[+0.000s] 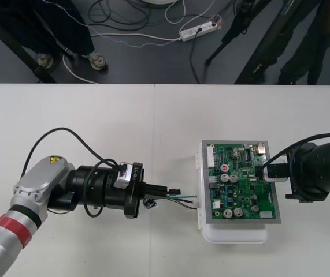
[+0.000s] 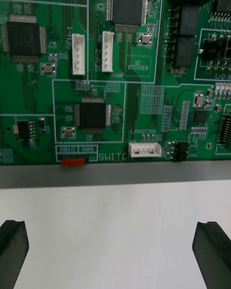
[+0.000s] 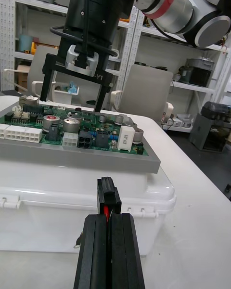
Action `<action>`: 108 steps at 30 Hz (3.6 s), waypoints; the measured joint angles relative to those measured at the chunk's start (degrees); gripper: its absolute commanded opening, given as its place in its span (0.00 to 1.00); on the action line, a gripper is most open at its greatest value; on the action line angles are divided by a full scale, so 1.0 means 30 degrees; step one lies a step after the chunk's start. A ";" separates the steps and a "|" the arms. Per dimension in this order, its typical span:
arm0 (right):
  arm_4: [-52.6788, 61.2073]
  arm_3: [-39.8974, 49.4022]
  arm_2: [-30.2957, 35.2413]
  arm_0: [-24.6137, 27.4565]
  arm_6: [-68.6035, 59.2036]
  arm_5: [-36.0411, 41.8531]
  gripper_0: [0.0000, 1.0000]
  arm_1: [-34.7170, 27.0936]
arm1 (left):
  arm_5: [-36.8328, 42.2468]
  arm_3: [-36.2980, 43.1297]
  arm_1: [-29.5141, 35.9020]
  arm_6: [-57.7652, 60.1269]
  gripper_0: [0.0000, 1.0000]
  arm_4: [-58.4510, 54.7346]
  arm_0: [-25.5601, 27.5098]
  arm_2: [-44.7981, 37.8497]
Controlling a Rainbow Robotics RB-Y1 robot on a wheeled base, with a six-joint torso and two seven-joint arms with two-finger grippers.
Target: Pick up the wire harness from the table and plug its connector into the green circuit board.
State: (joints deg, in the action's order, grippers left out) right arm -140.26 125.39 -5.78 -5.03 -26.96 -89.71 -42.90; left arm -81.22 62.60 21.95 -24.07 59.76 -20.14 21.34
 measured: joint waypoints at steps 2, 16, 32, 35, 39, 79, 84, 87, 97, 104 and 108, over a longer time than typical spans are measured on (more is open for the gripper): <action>-0.0551 -0.0001 -0.0149 -0.0002 0.0000 0.0000 1.00 0.0311 | 0.0163 -0.0001 -0.0154 0.0000 0.00 0.0032 -0.0002 0.0000; -0.1523 -0.0515 -0.0331 0.0008 -0.0001 -0.0001 1.00 0.1505 | 0.1118 -0.0006 -0.0996 0.0000 0.00 0.0782 -0.0055 0.0000; -0.1561 -0.0499 -0.1026 0.0262 -0.0001 -0.0001 1.00 0.1608 | 0.2001 -0.0020 -0.1786 0.0000 0.00 0.1191 -0.0352 0.0000; -0.1531 -0.0457 -0.1029 0.0266 -0.0001 -0.0001 1.00 0.1608 | 0.2109 -0.0024 -0.1896 0.0000 0.00 0.1358 -0.0426 0.0000; -0.1420 -0.0271 -0.1041 0.0269 -0.0001 -0.0001 1.00 0.1608 | 0.2162 -0.0027 -0.2059 0.0000 0.00 0.1507 -0.0496 0.0000; -0.1465 -0.0114 -0.1136 0.0522 -0.0447 -0.0020 1.00 0.1696 | 0.2240 -0.0035 -0.2187 0.0002 0.00 0.1664 -0.0993 0.0134; -0.1461 -0.0111 -0.1136 0.0535 -0.0490 -0.0021 1.00 0.1696 | 0.2240 -0.0036 -0.2187 0.0003 0.00 0.1674 -0.1032 0.0309; -0.1457 -0.0110 -0.1136 0.0540 -0.0491 -0.0021 1.00 0.1697 | 0.2240 -0.0036 -0.2188 0.0003 0.00 0.1679 -0.1036 0.0408; -0.1453 -0.0108 -0.1136 0.0551 -0.0496 -0.0021 1.00 0.1698 | 0.2240 -0.0036 -0.2189 0.0006 0.00 0.1727 -0.1119 0.0617; -0.1441 -0.0108 -0.1136 0.0552 -0.0496 -0.0021 1.00 0.1698 | 0.2240 -0.0037 -0.2189 0.0007 0.00 0.1734 -0.1121 0.0622; -0.1432 -0.0108 -0.1136 0.0552 -0.0496 -0.0021 1.00 0.1698 | 0.2240 -0.0037 -0.2189 0.0010 0.00 0.1803 -0.1122 0.0622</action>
State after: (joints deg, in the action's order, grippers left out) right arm -144.56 125.06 -9.18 -3.37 -28.45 -89.78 -37.80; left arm -74.50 62.49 15.38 -24.04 65.17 -23.51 23.21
